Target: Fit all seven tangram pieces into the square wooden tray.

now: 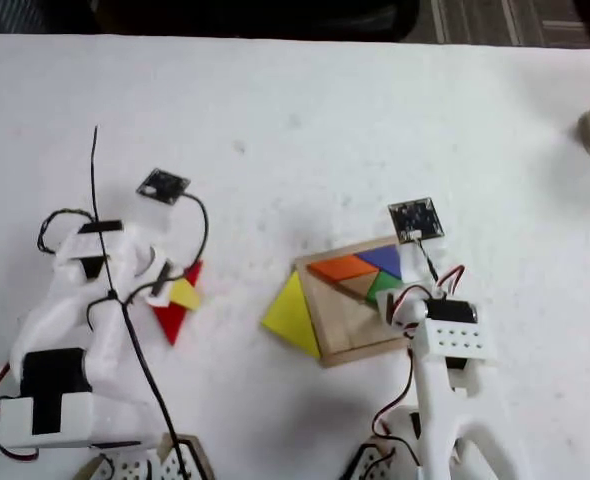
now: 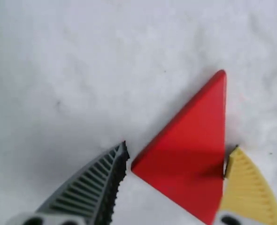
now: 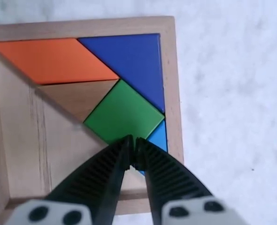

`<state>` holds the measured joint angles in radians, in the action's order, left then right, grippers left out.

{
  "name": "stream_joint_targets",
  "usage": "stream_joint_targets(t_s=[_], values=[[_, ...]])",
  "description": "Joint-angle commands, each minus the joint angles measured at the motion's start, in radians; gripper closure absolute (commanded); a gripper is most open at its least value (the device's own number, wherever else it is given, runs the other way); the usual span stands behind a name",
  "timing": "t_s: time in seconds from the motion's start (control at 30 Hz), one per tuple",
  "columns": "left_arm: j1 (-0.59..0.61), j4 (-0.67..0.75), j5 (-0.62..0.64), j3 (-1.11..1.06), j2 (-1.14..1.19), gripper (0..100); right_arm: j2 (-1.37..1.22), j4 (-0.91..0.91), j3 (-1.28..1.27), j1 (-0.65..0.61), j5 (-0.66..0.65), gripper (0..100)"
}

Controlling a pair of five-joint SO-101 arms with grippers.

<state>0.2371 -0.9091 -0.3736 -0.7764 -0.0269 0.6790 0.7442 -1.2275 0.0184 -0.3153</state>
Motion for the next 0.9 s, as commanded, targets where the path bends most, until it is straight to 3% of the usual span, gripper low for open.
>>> stream_joint_targets(t_s=[0.0,0.23,0.43,0.77,0.87], values=[[-0.012,-0.018,0.018,-0.023,-0.031,66,0.024,-0.012,0.008,0.001,-0.011,98.1],[-0.019,-0.041,0.023,-0.023,-0.031,76,0.024,-0.012,0.008,0.002,-0.011,98.1],[-0.05,-0.138,0.068,-0.031,-0.03,76,0.024,-0.012,0.008,0.002,-0.011,98.1],[-0.061,-0.158,0.21,-0.021,-0.03,76,0.024,-0.012,0.008,0.005,-0.011,98.1],[-0.082,-0.238,0.213,0.018,-0.03,76,0.024,-0.012,0.008,0.005,-0.011,98.1]])
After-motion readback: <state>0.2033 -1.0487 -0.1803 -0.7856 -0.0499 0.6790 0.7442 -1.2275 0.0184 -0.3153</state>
